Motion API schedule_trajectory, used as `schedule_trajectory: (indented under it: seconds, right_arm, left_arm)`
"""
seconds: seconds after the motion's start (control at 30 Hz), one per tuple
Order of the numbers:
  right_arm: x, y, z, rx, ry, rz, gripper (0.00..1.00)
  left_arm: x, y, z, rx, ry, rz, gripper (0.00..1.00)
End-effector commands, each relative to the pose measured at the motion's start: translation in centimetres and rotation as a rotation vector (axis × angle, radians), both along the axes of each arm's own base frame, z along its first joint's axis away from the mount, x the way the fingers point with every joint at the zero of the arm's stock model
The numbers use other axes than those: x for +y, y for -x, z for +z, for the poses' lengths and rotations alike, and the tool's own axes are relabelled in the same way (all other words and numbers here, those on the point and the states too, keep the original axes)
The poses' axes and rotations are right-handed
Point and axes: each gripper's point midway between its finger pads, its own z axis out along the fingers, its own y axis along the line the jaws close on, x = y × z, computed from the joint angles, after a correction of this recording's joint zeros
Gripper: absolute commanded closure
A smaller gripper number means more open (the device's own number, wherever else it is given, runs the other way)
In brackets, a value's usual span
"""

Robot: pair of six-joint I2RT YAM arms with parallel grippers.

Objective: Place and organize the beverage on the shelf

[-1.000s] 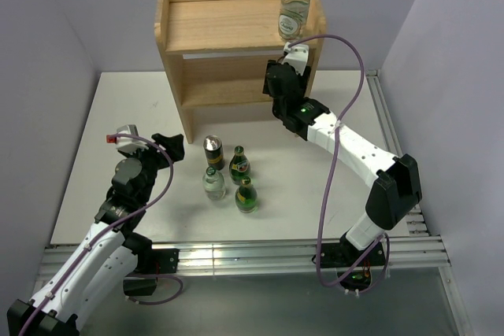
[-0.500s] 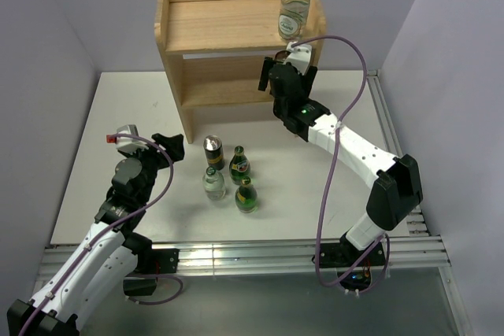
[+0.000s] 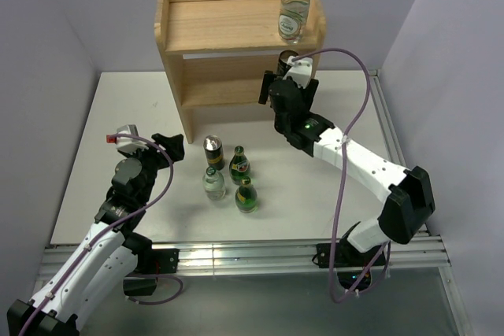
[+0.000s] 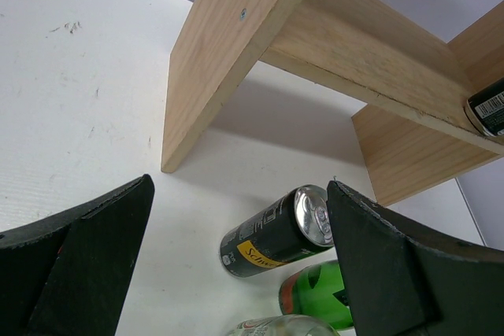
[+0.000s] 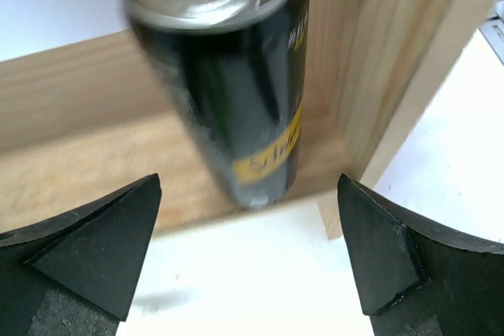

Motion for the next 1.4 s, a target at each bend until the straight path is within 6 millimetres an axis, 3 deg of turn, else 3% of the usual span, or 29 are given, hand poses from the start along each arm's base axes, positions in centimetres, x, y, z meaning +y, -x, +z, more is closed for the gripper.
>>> schedule_trajectory:
  seconds: [0.0, 0.17, 0.3, 0.33, 0.4, 0.43, 0.47, 0.5, 0.57, 0.6, 0.8, 1.1, 1.17, 1.37]
  right_arm:
    - [-0.4, 2.3, 3.3, -0.079, -0.057, -0.015, 0.00]
    - [-0.5, 4.3, 2.7, -0.064, -0.044, -0.014, 0.00]
    - [-0.1, 7.1, 2.3, -0.059, -0.072, 0.004, 0.00]
    - [-0.2, 8.0, 1.0, -0.029, -0.054, 0.013, 0.00]
    - [1.1, 10.2, 0.4, -0.022, -0.121, 0.067, 0.00]
    - [1.4, 11.3, -1.9, 0.018, -0.111, 0.093, 0.00]
    - [3.1, 12.7, -2.8, 0.039, -0.170, 0.160, 0.00]
    - [3.0, 14.2, -5.2, 0.067, -0.163, 0.204, 0.00]
    - [4.8, 16.2, -6.3, 0.040, -0.235, 0.304, 0.00]
    - [5.7, 18.5, -8.0, 0.046, -0.253, 0.385, 0.00]
    - [7.3, 24.1, -11.5, 0.060, -0.311, 0.525, 0.00]
    - [10.2, 27.5, -12.3, 0.066, -0.213, 0.573, 0.00]
    - [11.2, 28.1, -13.2, 0.088, -0.200, 0.604, 0.00]
    - [12.7, 28.0, -14.9, 0.089, -0.183, 0.599, 0.00]
  left_arm:
    - [0.2, 0.0, 0.8, -0.028, -0.008, 0.008, 0.02]
    - [0.2, 0.0, 0.8, -0.028, -0.010, 0.008, 0.02]
    - [0.3, 0.0, 0.8, -0.029, -0.009, 0.011, 0.02]
    - [0.3, 0.0, 0.8, -0.029, -0.009, 0.011, 0.02]
    - [0.3, 0.0, 0.8, -0.028, -0.010, 0.012, 0.02]
    - [0.3, 0.0, 0.9, -0.032, -0.008, 0.011, 0.02]
    - [0.2, 0.0, 0.9, -0.030, -0.007, 0.010, 0.02]
    - [0.2, -0.1, 0.8, -0.028, -0.008, 0.010, 0.02]
    - [0.2, -0.1, 0.8, -0.025, -0.010, 0.011, 0.02]
    - [0.2, -0.1, 0.8, -0.025, -0.010, 0.011, 0.01]
    - [0.3, -0.1, 0.7, -0.026, -0.002, 0.019, 0.01]
    - [0.5, -0.1, 0.7, -0.022, -0.006, 0.027, 0.01]
    - [0.5, -0.1, 0.7, -0.020, -0.005, 0.028, 0.01]
    - [0.5, -0.1, 0.6, -0.017, -0.005, 0.028, 0.01]
